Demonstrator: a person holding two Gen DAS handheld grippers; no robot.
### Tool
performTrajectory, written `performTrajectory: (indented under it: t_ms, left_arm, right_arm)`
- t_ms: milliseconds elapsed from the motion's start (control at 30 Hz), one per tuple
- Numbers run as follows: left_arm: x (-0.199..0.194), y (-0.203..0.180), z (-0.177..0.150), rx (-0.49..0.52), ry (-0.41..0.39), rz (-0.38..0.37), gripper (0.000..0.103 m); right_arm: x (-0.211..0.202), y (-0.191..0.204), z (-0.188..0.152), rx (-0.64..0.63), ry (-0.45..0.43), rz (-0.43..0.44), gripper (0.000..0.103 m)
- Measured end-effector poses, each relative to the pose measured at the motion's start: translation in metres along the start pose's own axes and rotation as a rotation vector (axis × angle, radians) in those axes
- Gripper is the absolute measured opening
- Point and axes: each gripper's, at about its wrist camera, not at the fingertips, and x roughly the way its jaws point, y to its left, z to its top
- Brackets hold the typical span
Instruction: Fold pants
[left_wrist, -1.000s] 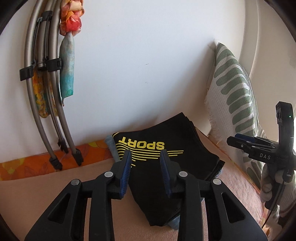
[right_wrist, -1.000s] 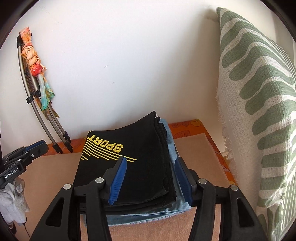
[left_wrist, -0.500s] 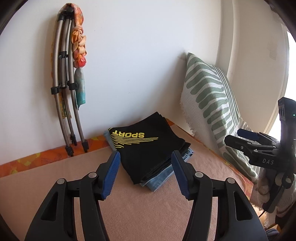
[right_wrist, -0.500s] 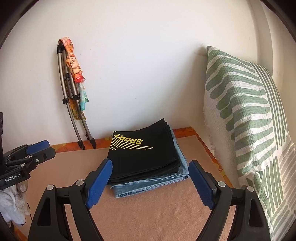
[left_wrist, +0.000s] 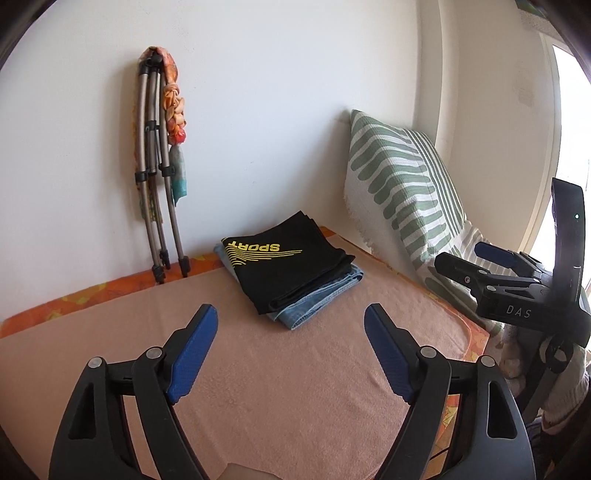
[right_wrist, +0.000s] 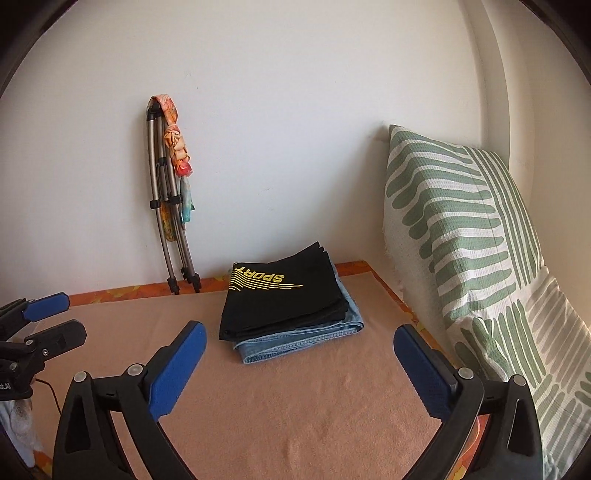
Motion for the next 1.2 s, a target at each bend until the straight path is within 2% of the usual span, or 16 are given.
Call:
performTrajectory:
  t_ms: [233,333,667,1200]
  left_arm:
    - [-0.002,0.008,-0.028,-0.018,0.01,0.048,0.083]
    - [0.005,0.006,-0.035,-0.004,0.048,0.055,0.083]
    - [0.002,-0.002,-0.045,0.015,0.056,0.07,0.083]
    - [-0.006,0.006,-0.048,-0.005,0.054,0.083,0.083]
  right_arm:
    - [-0.003,0.016,-0.02,-0.036,-0.025,-0.037,0.103]
    - [0.001,0.02,-0.027,-0.035,-0.01,-0.024,0.103]
    - [0.009,0.017,-0.036,-0.018,0.005,-0.026,0.103]
    - [0.011,0.024,-0.04,-0.038,0.011,-0.015,0.103]
